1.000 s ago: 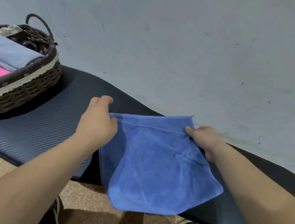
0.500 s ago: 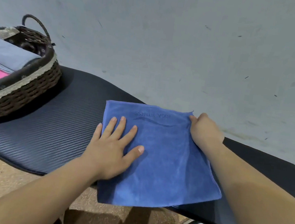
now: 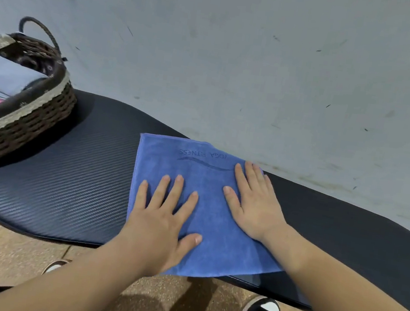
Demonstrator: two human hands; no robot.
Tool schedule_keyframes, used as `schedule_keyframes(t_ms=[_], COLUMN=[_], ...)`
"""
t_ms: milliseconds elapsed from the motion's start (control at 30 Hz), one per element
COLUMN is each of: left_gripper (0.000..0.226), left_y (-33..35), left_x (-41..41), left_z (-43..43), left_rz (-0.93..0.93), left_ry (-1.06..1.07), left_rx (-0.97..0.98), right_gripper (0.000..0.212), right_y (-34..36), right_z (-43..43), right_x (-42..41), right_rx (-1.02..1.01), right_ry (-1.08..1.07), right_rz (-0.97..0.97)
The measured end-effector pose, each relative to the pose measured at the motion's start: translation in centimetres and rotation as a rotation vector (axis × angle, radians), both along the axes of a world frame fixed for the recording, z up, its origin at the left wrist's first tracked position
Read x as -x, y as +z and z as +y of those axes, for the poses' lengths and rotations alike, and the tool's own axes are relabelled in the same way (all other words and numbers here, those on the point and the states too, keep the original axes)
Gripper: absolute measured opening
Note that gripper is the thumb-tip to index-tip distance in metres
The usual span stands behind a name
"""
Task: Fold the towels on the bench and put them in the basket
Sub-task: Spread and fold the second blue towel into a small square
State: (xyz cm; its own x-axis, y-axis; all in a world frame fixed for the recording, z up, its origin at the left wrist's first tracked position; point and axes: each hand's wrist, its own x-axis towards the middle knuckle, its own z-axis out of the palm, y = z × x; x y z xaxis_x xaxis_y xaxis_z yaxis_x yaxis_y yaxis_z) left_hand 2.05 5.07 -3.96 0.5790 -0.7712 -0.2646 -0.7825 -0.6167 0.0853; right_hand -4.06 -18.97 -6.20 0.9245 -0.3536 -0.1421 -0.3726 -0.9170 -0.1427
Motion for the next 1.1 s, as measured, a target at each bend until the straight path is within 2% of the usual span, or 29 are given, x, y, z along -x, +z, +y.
schedule_keyframes(t_ms=[100,167,233,300,433,533,600,667,733,767,833,900,933,1033,1067,1100], left_gripper=[0.093,0.110,0.116,0.109,0.082,0.080,0.082,0.072,0.063,0.058,0.051,0.054,0.061,0.090,0.090,0.081], left_y=[-0.1,-0.4,-0.3,-0.2,-0.6,0.0,0.5,1.5,2.8,3.4,4.1,4.3,4.2,3.5,3.4,3.1], left_x=[1.6,2.4,2.6,2.2,1.6,1.5,1.1,0.8,0.4,0.2,-0.1,-0.2,-0.2,0.4,0.7,0.8], left_z=[0.8,1.3,1.9,2.6,4.6,5.8,5.9,5.9,5.6,5.6,5.6,5.8,5.8,5.9,5.7,5.5], left_rz=[-0.026,0.050,0.001,-0.085,-0.027,0.064,0.098,0.137,0.239,0.299,0.401,0.461,0.471,0.364,0.301,0.254], left_ry=[-0.124,-0.198,-0.228,-0.255,-0.272,-0.267,-0.259,-0.249,-0.208,-0.191,-0.166,-0.142,-0.126,-0.150,-0.179,-0.197], left_rx=[0.124,0.056,-0.103,-0.118,-0.020,-0.057,-0.047,-0.039,0.017,0.060,0.141,0.171,0.177,0.121,0.098,0.103], right_gripper=[0.093,0.088,0.086,0.089,0.091,0.087,0.087,0.097,0.110,0.106,0.085,0.082,0.082,0.061,0.057,0.056], right_y=[-0.1,-0.2,-0.2,0.0,0.7,2.2,3.6,4.9,4.4,4.0,3.4,3.8,4.2,5.1,5.3,5.2], right_z=[0.8,1.7,2.3,2.7,2.8,5.3,8.3,11.3,12.8,13.0,12.6,11.2,10.8,10.0,9.9,9.9], right_x=[0.8,1.9,3.0,3.9,4.9,5.4,6.3,7.7,8.8,9.1,9.2,9.0,8.9,8.7,8.5,8.5], right_rx=[0.026,0.046,0.057,0.053,0.077,0.134,-0.011,-0.188,-0.116,-0.042,-0.034,-0.123,-0.177,-0.381,-0.470,-0.540], right_ry=[-0.079,-0.112,-0.136,-0.175,-0.297,-0.183,0.021,0.155,0.239,0.269,0.224,0.189,0.194,0.159,0.117,0.083], right_rz=[0.037,0.051,0.072,0.107,0.147,-0.022,-0.148,-0.029,0.136,0.139,0.080,0.015,0.062,0.169,0.173,0.180])
